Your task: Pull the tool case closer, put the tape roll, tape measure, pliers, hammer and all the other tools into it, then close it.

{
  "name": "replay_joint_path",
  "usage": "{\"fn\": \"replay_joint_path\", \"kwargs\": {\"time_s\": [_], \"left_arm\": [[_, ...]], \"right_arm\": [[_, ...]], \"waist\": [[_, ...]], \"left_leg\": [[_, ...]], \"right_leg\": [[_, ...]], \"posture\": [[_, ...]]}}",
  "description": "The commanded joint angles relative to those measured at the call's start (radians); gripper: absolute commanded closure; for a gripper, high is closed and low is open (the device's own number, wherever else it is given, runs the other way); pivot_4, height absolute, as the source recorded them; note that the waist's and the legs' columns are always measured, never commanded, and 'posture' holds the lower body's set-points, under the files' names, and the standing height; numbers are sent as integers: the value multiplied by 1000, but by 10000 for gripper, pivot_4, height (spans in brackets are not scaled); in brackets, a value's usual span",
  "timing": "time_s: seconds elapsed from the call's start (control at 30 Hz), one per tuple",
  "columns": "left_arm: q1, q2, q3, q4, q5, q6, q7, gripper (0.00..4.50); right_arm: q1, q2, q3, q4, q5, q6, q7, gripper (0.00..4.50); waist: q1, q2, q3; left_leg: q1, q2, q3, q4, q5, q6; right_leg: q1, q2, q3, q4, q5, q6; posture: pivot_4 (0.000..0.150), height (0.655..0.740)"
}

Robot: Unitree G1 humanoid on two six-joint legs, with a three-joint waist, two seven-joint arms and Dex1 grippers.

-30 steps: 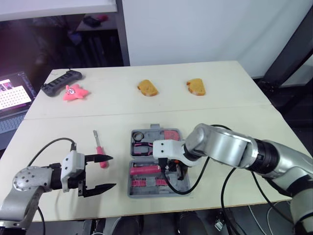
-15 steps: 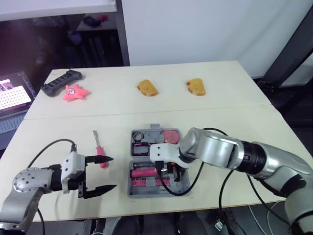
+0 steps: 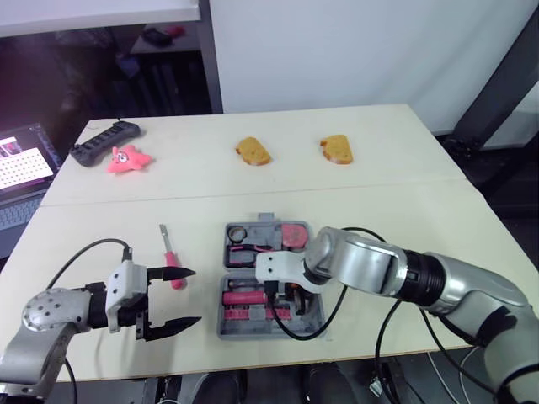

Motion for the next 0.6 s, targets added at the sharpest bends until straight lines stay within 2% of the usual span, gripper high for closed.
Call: {"fn": "replay_joint_path", "kwargs": {"time_s": [0.03,0.07,0.27,0.5,0.6], "left_arm": [[7,2,10,-27,-16,1,-1,0],[7,2,10,-28,-17,1,0,0],[10,3,12,-29,-19,2,0,0],[9,4,14,-28,-18,3,1,0],[1,3,9,-26,-15,4,2,0]], "right_arm": [[21,7,-23,-3,-19,-18,-7,44611],[29,9,-29,-1,-19,-18,-8,44611],[72,28,-102,17,-25,-37,-18,20479],[129,29,-239,-47,17,-37,-7,20479],[223,44,-307,-74,21,-147,-19,29516]], "waist": [[0,0,0],[0,0,0],[-4,-3,-2],[3,-2,-2],[5,-3,-2]], "left_leg": [[0,0,0,0,0,0],[0,0,0,0,0,0],[2,0,0,0,0,0],[1,0,0,0,0,-1],[1,0,0,0,0,-1]], "right_leg": [[0,0,0,0,0,0],[0,0,0,0,0,0],[1,0,0,0,0,0],[1,1,0,0,1,-2],[1,0,-1,-1,1,-2]], "posture": [[1500,7400],[1500,7400],[1500,7400],[1500,7400],[1500,7400]]}}
